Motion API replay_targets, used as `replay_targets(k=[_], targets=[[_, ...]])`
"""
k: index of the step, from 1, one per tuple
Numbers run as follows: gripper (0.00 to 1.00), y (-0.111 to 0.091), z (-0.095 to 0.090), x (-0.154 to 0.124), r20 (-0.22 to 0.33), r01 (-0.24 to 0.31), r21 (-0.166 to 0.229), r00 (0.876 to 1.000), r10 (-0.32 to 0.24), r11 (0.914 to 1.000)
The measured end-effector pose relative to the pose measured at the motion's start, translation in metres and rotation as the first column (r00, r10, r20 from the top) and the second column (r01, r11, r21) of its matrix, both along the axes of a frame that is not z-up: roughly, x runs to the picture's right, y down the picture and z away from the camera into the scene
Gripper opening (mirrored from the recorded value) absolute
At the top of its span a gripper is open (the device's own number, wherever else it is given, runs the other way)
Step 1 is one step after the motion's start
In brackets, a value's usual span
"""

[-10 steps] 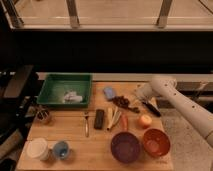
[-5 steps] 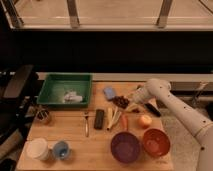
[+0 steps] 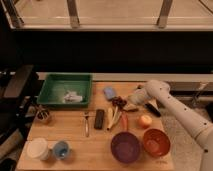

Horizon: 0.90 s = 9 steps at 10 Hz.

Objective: Place grapes in red bowl

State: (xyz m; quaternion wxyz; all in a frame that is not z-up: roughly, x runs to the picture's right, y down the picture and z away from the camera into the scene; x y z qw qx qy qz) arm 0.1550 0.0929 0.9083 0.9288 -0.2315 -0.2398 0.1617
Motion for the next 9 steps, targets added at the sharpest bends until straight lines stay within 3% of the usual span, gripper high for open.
replay_targets(k=[1,3,6,9], targets=[[0.00,-0.008,-0.013,0.003,0.004,-0.004,0.018,1.000,0.004,0.9998],[0.00,-0.019,-0.032,0.010,0.002,-0.004,0.047,1.000,0.004,0.9989],[0.00,-0.044,-0.086,0.046,-0.032,-0.006,0.090,0.999,0.009,0.9959],[0.00,-0.033,-0.148,0.083,-0.092,0.024,0.093,0.996,-0.015,0.9954]])
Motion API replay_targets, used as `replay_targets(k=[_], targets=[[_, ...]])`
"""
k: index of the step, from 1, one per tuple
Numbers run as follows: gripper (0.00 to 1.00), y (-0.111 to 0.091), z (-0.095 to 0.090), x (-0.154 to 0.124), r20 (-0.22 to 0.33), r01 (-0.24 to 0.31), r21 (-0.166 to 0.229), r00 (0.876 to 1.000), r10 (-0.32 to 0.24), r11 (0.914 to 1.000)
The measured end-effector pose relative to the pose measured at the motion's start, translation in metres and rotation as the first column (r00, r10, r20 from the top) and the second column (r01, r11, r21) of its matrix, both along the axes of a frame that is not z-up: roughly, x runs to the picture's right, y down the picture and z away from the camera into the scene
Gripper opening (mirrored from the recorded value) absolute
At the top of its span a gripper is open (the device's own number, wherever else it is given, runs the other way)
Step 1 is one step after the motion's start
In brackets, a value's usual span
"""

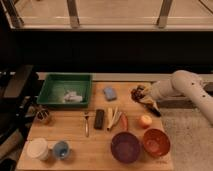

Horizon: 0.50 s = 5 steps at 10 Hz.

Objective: Place grapes in red bowl

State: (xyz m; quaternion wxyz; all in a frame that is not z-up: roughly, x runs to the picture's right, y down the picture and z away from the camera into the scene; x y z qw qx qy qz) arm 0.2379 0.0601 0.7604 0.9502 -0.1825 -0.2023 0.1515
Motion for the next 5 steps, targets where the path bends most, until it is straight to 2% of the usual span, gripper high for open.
replay_targets(k=[1,3,5], targets=[[0.00,0.009,-0.015,0.008,-0.019,0.002,-0.008,1.000,-0.002,1.0000],[0.00,0.036,-0.056,0.025,-0.067,-0.005,-0.036,0.998,0.003,0.9994],[0.00,0.059,-0.086,0.038,-0.102,-0.024,-0.065,0.995,0.017,0.9976]])
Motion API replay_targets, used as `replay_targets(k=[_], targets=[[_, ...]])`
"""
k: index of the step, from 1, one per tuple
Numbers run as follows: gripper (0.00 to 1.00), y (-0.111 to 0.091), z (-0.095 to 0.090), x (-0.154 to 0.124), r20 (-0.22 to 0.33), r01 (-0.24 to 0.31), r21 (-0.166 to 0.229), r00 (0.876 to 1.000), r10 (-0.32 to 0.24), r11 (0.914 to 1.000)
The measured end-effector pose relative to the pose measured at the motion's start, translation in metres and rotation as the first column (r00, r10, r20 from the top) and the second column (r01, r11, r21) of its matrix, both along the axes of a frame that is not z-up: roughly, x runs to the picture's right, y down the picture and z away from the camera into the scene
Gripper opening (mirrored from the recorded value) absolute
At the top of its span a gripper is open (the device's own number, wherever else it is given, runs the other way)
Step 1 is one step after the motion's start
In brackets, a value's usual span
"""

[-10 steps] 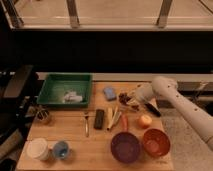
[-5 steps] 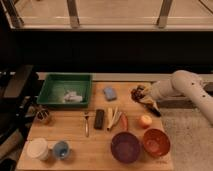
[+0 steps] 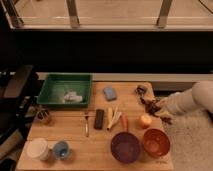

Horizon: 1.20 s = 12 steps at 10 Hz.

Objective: Place grapes in red bowl

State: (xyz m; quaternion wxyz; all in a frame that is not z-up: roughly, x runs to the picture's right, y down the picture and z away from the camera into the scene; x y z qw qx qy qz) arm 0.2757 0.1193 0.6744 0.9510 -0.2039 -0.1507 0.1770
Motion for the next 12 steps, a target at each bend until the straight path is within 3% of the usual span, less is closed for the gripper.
replay_targets(k=[3,5,8,12], targets=[[0.00,0.043,-0.045,0.014,-0.040,-0.034,-0.081,0.999,0.031,0.9962],[0.05,0.065,-0.052,0.019,-0.056,-0.080,-0.149,0.996,0.072,0.9856],[0.35,0.099,-0.044,0.014,-0.041,-0.145,-0.243,0.989,0.140,0.9591],[0.74,0.115,-0.026,-0.011,0.037,-0.163,-0.321,0.982,0.184,0.9329]])
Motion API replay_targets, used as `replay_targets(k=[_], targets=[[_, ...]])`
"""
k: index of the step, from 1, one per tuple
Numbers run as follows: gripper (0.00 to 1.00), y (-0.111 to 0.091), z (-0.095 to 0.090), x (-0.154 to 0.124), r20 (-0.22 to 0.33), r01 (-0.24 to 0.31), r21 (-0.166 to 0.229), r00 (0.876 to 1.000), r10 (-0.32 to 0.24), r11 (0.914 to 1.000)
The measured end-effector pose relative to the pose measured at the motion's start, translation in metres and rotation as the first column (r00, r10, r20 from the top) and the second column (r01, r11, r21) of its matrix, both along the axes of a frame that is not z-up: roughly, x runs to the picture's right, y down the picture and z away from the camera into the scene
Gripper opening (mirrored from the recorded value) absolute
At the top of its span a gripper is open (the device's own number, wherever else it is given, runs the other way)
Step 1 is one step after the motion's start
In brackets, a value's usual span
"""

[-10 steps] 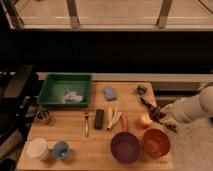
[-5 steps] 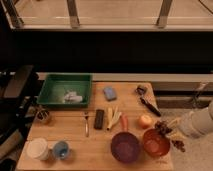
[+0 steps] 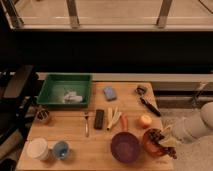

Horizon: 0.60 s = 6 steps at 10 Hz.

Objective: Place grapes in red bowl

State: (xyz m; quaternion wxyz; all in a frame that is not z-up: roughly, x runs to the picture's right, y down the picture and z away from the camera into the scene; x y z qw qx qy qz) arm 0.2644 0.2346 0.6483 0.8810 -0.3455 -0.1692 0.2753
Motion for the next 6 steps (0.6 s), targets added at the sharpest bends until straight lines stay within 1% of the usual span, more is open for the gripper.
replay_targets(k=[1,2,6], targets=[[0.79,-0.0003,0.0054,-0.0075,0.026,-0.006,-0.005,1.000,0.006,1.0000],[0.79,-0.0004,0.0108,-0.0132,0.043,-0.006,-0.013,0.999,0.006,0.9999],[0.79,-0.0006,0.0116,-0.0146,0.047,-0.002,-0.015,0.999,0.003,0.9999]])
